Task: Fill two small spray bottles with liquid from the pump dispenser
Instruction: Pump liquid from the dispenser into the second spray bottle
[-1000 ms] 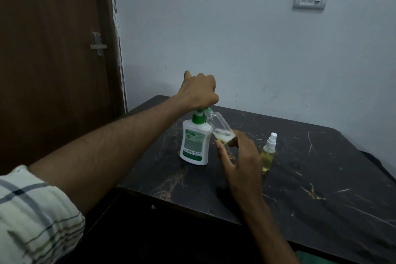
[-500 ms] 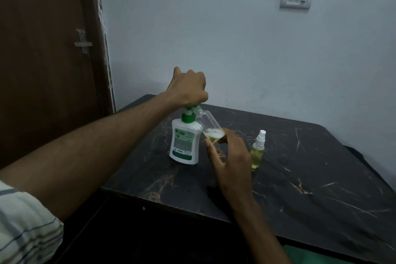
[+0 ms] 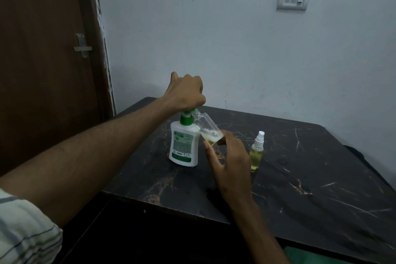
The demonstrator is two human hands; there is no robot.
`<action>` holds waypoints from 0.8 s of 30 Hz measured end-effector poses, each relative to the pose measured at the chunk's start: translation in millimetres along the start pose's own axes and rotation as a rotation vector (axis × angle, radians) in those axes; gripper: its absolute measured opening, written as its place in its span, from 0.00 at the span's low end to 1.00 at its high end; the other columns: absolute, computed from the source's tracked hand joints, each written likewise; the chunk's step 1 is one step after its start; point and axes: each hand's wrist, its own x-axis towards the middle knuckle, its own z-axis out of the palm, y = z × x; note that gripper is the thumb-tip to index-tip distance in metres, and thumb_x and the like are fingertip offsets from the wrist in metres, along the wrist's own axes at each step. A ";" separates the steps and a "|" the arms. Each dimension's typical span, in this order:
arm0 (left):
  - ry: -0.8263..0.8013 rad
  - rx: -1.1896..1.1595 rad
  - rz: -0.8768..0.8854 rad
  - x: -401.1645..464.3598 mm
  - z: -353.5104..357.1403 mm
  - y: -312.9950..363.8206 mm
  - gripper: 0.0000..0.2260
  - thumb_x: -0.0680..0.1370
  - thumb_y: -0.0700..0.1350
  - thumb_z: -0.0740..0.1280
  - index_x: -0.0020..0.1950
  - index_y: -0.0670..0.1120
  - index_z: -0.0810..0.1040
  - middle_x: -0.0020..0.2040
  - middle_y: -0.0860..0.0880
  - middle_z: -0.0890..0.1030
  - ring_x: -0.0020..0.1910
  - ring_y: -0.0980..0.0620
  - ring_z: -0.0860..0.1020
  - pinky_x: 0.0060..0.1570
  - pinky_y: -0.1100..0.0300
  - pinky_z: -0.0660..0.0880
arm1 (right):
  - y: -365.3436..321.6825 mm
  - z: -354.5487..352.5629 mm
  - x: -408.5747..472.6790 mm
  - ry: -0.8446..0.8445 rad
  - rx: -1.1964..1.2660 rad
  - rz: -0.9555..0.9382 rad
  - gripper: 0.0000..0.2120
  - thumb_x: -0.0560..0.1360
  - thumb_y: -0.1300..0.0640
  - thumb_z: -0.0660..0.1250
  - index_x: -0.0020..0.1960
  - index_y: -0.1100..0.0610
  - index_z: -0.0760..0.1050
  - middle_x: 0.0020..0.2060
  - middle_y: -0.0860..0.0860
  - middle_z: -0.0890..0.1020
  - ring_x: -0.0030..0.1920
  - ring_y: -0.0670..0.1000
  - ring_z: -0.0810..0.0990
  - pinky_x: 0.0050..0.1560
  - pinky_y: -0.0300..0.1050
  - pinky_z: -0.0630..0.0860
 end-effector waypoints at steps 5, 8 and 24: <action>0.003 -0.006 -0.005 2.5 -0.2 2.0 0.14 0.62 0.46 0.58 0.38 0.45 0.82 0.36 0.49 0.84 0.38 0.47 0.80 0.61 0.44 0.63 | -1.8 -0.7 0.2 0.019 0.000 -0.008 0.19 0.81 0.40 0.65 0.64 0.53 0.77 0.53 0.46 0.80 0.53 0.43 0.76 0.53 0.38 0.75; -0.011 -0.008 -0.022 -1.0 0.3 1.9 0.16 0.62 0.45 0.58 0.39 0.44 0.83 0.36 0.47 0.84 0.38 0.45 0.80 0.59 0.45 0.62 | -2.5 -1.2 -0.2 0.019 -0.002 -0.007 0.20 0.81 0.41 0.65 0.64 0.54 0.77 0.53 0.47 0.80 0.52 0.44 0.76 0.53 0.39 0.75; 0.042 -0.050 0.048 -8.9 -10.8 11.5 0.17 0.73 0.33 0.60 0.31 0.51 0.64 0.31 0.53 0.68 0.29 0.53 0.66 0.35 0.55 0.66 | -4.3 -2.7 -0.6 0.062 -0.003 -0.044 0.14 0.82 0.43 0.65 0.60 0.52 0.77 0.49 0.44 0.79 0.49 0.45 0.75 0.52 0.50 0.76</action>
